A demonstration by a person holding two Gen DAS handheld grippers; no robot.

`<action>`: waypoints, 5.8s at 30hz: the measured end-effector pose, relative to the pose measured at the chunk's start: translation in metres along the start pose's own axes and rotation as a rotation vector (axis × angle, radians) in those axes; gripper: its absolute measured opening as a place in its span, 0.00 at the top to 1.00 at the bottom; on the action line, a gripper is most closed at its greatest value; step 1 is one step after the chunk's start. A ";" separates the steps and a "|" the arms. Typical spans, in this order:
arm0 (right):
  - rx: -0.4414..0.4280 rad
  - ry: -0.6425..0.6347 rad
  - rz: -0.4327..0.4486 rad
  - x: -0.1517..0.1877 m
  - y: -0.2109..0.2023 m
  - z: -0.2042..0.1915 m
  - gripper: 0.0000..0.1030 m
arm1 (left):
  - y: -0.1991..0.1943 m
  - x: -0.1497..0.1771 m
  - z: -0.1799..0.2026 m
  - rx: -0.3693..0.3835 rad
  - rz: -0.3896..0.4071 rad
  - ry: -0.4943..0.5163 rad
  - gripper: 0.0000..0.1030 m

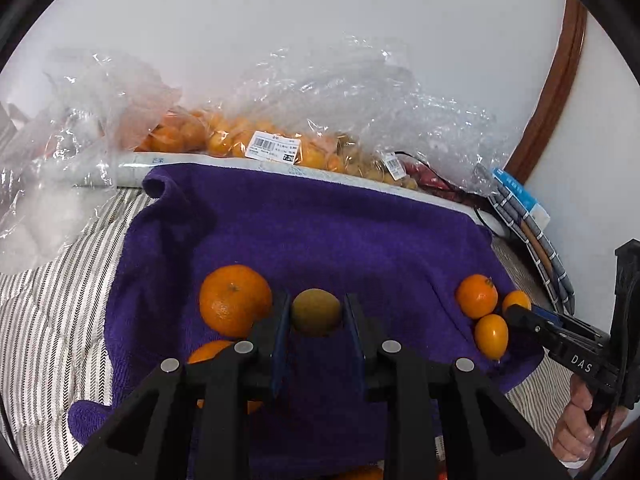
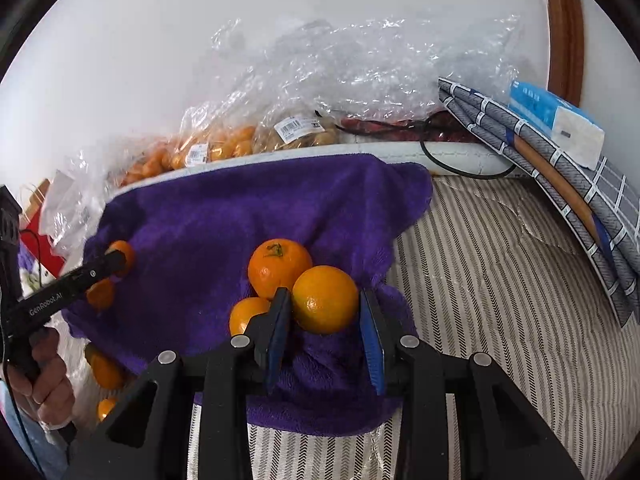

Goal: Organize fruits
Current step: 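Carry the kiwi and orange over the towel, lower them and open both tools, then reach the right tool to the red strawberry and close on it, then close the left tool on a second green kiwi while the right tool holds the strawberry, then lower the strawberry and kiwi onto the towel and open both tools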

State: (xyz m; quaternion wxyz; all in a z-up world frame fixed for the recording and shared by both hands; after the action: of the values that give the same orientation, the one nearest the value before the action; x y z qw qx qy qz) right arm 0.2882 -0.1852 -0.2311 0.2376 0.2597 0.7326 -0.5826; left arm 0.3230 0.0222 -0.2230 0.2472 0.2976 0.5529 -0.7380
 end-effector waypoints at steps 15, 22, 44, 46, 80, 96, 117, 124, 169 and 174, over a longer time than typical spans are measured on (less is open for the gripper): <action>0.000 -0.005 -0.002 0.000 -0.003 -0.001 0.63 | 0.010 0.008 0.003 -0.027 -0.055 0.041 0.76; 0.008 0.019 0.053 -0.007 -0.015 0.002 0.62 | 0.012 0.010 0.005 -0.033 -0.068 0.055 0.76; 0.115 -0.023 0.180 0.000 -0.070 -0.006 0.59 | -0.028 -0.016 0.000 0.014 0.062 0.004 0.72; 0.078 -0.004 0.151 0.009 -0.073 -0.013 0.59 | -0.041 -0.022 -0.002 -0.014 0.097 0.008 0.72; -0.019 -0.115 -0.059 0.116 -0.032 -0.124 0.70 | -0.109 0.064 -0.076 -0.096 0.106 -0.119 0.72; -0.018 -0.099 -0.013 0.112 -0.039 -0.110 0.76 | -0.096 0.071 -0.063 -0.064 0.061 -0.070 0.72; -0.065 0.032 0.046 0.115 -0.070 -0.043 0.76 | -0.053 0.090 -0.002 -0.035 -0.139 0.114 0.72; -0.087 0.062 0.046 0.116 -0.071 -0.040 0.76 | -0.044 0.085 0.006 -0.083 -0.139 0.142 0.66; -0.106 0.094 0.075 0.114 -0.078 -0.036 0.76 | -0.092 0.064 0.028 0.108 0.101 0.119 0.75; -0.091 0.076 0.087 0.111 -0.081 -0.039 0.76 | -0.100 0.058 0.018 0.093 0.112 0.093 0.75</action>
State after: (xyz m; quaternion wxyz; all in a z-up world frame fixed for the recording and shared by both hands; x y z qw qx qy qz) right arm 0.1499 -0.1508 -0.2364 0.2463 0.3019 0.7549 -0.5276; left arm 0.2097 0.0295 -0.1938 0.2480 0.3734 0.5115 -0.7332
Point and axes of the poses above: each gripper's, at about its wrist camera, not at the fingertips, and y roughly the way its jaws point, z to its right, x to its underside, the point moved 9 cm from there along y, roughly the way its jaws point, and after that the axes turned 5 degrees about y, right-handed, at the moved point
